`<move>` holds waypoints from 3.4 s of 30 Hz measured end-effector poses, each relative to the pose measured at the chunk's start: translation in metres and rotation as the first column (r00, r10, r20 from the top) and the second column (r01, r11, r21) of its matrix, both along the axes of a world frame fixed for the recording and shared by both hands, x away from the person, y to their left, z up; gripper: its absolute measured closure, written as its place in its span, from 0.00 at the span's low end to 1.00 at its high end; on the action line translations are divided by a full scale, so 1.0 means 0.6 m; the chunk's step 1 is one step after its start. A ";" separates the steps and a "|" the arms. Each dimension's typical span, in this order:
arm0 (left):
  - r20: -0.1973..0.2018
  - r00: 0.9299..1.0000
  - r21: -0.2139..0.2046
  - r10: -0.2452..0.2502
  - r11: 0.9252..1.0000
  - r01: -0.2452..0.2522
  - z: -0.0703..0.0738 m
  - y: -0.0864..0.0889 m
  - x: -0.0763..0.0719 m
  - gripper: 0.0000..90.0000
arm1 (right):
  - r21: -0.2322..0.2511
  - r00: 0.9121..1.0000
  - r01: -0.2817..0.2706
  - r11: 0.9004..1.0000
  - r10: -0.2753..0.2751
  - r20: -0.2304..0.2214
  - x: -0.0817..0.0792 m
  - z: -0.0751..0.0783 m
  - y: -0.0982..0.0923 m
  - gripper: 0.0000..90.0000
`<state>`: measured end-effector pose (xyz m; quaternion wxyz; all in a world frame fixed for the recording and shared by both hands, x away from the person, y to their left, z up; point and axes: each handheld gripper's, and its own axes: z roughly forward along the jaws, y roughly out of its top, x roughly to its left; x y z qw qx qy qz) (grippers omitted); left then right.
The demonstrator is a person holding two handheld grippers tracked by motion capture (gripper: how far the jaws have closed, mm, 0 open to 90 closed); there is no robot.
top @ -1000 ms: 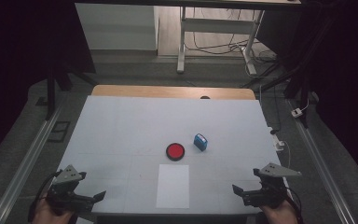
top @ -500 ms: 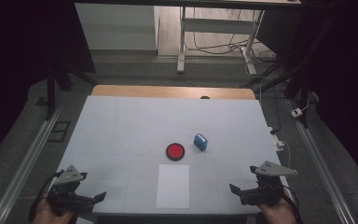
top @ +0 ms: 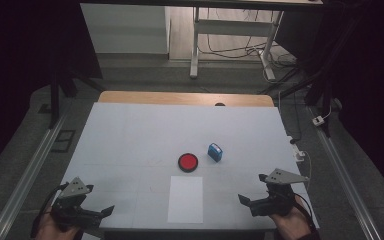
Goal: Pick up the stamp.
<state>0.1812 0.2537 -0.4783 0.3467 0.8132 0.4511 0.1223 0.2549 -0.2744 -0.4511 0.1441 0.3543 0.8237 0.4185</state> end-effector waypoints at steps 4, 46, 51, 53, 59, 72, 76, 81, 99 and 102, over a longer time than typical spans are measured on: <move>0.000 1.000 -0.001 -0.001 1.000 0.001 0.000 0.000 0.000 0.02 | 0.019 1.000 -0.011 1.000 0.010 0.005 0.003 -0.001 0.004 0.00; 0.004 1.000 0.001 0.001 1.000 -0.001 0.000 0.000 -0.001 0.01 | -0.077 0.999 -0.009 0.997 0.005 -0.053 0.106 -0.013 0.078 0.00; 0.004 1.000 0.000 0.000 1.000 0.000 0.000 0.000 -0.001 0.01 | -0.079 0.998 -0.013 0.997 0.008 -0.065 0.121 -0.016 0.084 0.00; 0.004 1.000 0.000 -0.001 1.000 0.001 0.000 0.000 -0.001 0.01 | -0.081 0.997 -0.009 0.997 0.003 -0.075 0.130 -0.018 0.087 0.00; 0.004 1.000 0.001 0.000 1.000 0.000 0.000 0.000 0.000 0.01 | -0.095 0.997 0.001 0.995 -0.009 -0.082 0.149 -0.022 0.093 0.00; 0.002 1.000 -0.002 0.002 1.000 -0.002 0.000 0.001 0.000 0.01 | -0.124 0.997 -0.001 0.992 -0.008 -0.076 0.187 -0.029 0.121 0.00; 0.002 1.000 -0.004 0.001 1.000 -0.001 0.000 0.001 0.000 0.01 | -0.137 0.997 -0.001 0.991 -0.009 -0.074 0.197 -0.033 0.130 0.00; 0.002 1.000 -0.006 0.000 1.000 0.000 0.000 0.002 0.000 0.01 | -0.147 0.997 0.005 0.989 -0.016 -0.077 0.212 -0.038 0.138 0.00; 0.000 1.000 -0.010 0.000 1.000 0.000 0.000 0.003 0.000 0.00 | -0.199 0.996 0.019 0.980 -0.036 -0.083 0.254 -0.061 0.162 0.00; 0.000 1.000 -0.010 0.000 1.000 0.000 0.000 0.003 0.000 0.00 | -0.204 0.995 0.025 0.979 -0.043 -0.086 0.261 -0.064 0.165 0.00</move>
